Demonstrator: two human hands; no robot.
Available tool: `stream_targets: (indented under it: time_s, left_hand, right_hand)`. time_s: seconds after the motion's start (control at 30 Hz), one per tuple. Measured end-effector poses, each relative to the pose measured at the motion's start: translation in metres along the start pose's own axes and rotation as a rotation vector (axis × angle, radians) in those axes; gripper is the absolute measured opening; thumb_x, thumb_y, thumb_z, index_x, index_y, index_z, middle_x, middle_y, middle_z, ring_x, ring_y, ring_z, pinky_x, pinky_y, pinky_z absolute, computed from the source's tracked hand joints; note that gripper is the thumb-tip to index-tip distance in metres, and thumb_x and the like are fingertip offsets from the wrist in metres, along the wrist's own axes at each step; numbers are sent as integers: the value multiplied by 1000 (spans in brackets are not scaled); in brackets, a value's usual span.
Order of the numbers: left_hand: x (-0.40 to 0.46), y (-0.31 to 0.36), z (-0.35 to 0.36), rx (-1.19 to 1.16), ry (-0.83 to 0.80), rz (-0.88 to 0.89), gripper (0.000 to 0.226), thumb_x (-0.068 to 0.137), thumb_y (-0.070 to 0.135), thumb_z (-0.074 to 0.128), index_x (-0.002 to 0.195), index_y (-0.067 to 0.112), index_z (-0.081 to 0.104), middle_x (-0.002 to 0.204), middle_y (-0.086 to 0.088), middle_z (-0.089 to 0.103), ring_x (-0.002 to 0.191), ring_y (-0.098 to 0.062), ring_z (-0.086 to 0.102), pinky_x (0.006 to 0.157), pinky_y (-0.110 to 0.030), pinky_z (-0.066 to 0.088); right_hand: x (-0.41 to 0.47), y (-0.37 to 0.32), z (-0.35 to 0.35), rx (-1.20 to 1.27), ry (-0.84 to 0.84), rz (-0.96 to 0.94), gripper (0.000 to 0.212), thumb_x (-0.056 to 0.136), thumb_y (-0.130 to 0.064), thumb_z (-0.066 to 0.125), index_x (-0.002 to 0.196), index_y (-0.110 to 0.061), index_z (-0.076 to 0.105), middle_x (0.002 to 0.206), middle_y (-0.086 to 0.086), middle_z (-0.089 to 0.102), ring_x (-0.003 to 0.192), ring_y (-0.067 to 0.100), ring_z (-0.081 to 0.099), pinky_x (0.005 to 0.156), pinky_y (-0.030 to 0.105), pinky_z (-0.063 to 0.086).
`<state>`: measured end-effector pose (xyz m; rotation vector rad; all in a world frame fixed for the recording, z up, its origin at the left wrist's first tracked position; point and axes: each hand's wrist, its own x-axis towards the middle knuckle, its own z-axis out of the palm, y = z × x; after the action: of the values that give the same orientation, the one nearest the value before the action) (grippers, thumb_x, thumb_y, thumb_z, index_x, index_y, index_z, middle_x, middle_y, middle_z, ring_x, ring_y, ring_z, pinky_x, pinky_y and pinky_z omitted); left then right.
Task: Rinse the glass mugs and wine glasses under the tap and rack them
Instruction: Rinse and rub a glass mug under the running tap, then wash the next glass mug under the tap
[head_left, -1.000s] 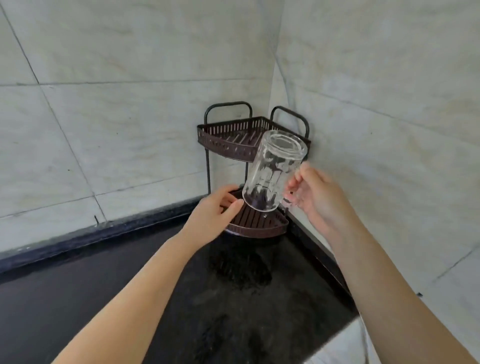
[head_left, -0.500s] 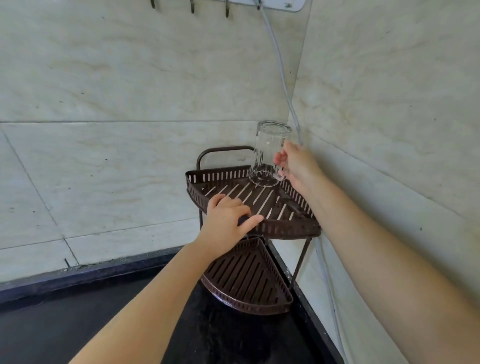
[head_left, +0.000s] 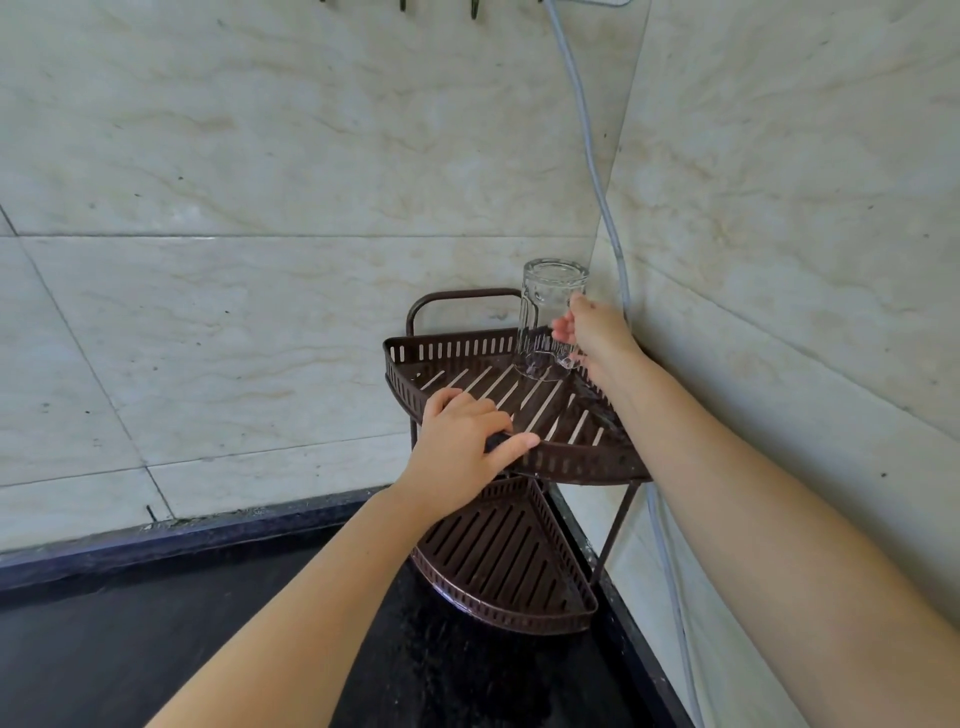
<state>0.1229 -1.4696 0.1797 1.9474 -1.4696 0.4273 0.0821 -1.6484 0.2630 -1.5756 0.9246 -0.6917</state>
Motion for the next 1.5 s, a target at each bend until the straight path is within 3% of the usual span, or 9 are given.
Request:
stream_targets:
  time_s: [0.17, 0.3, 0.4, 0.6, 0.7, 0.83, 1.03, 1.33, 1.5]
  left_hand:
    - [4, 4, -10, -16, -129, -48, 47, 91, 56, 44, 77, 17, 67, 72, 8, 55, 76, -11, 47, 106, -33, 22]
    - [6, 10, -27, -119, -178, -96, 29, 93, 41, 53, 106, 21, 68, 107, 2, 63, 104, -14, 52, 104, -35, 33]
    - [-7, 19, -50, -193, -60, -140, 35, 93, 35, 54, 124, 20, 59, 126, 2, 56, 119, -11, 45, 101, -25, 35]
    - [-92, 27, -93, -325, 10, -325, 34, 93, 28, 55, 127, 23, 54, 114, 5, 59, 101, -5, 56, 90, -15, 44]
    - [-159, 27, -106, -338, -17, -491, 30, 93, 26, 55, 123, 31, 52, 108, 12, 58, 98, 1, 56, 82, -7, 45]
    - [-253, 30, -114, -321, -27, -730, 27, 92, 25, 57, 115, 38, 53, 98, 15, 62, 87, -2, 61, 77, -14, 48]
    - [-389, 59, -120, -275, 38, -1066, 27, 91, 21, 59, 100, 46, 53, 90, 7, 65, 80, -16, 66, 78, -28, 53]
    - [-562, 150, -159, -250, 36, -1469, 15, 93, 35, 53, 108, 35, 59, 93, 14, 67, 83, -1, 63, 78, -20, 52]
    - [-642, 210, -212, -173, 149, -1598, 10, 95, 35, 51, 103, 36, 56, 94, 14, 64, 84, -1, 62, 66, -8, 44]
  right_hand:
    - [-17, -8, -9, -108, -50, 43, 44, 101, -41, 32, 110, -6, 56, 96, 4, 64, 81, 14, 57, 84, 29, 47]
    - [-49, -11, -17, -218, -19, -4, 59, 98, -47, 34, 142, -8, 35, 134, 12, 52, 118, 25, 51, 102, 44, 42]
    - [-88, -14, -22, -235, -15, -169, 50, 98, -43, 36, 140, -15, 35, 101, -1, 56, 84, 12, 52, 78, 32, 42]
    - [-185, 33, -4, -182, -304, -525, 33, 99, -37, 41, 130, -25, 45, 124, -7, 57, 114, 5, 52, 91, 19, 38]
    - [-226, 84, 18, -262, -625, -447, 30, 98, -38, 42, 127, -32, 45, 120, -6, 61, 112, 2, 54, 84, 6, 40]
    - [-277, 150, 49, -330, -893, -259, 28, 99, -35, 42, 127, -33, 46, 116, -8, 64, 109, 4, 57, 85, 14, 41]
    - [-355, 210, 79, -409, -1147, -121, 29, 99, -32, 41, 127, -30, 47, 102, -10, 66, 97, -2, 61, 88, 17, 44]
    - [-491, 244, 112, -731, -1539, -130, 28, 98, -35, 42, 123, -27, 50, 100, -8, 66, 93, 6, 64, 84, 26, 50]
    - [-588, 247, 127, -798, -1665, -215, 28, 100, -33, 40, 123, -22, 51, 96, -12, 64, 86, -2, 62, 77, 17, 48]
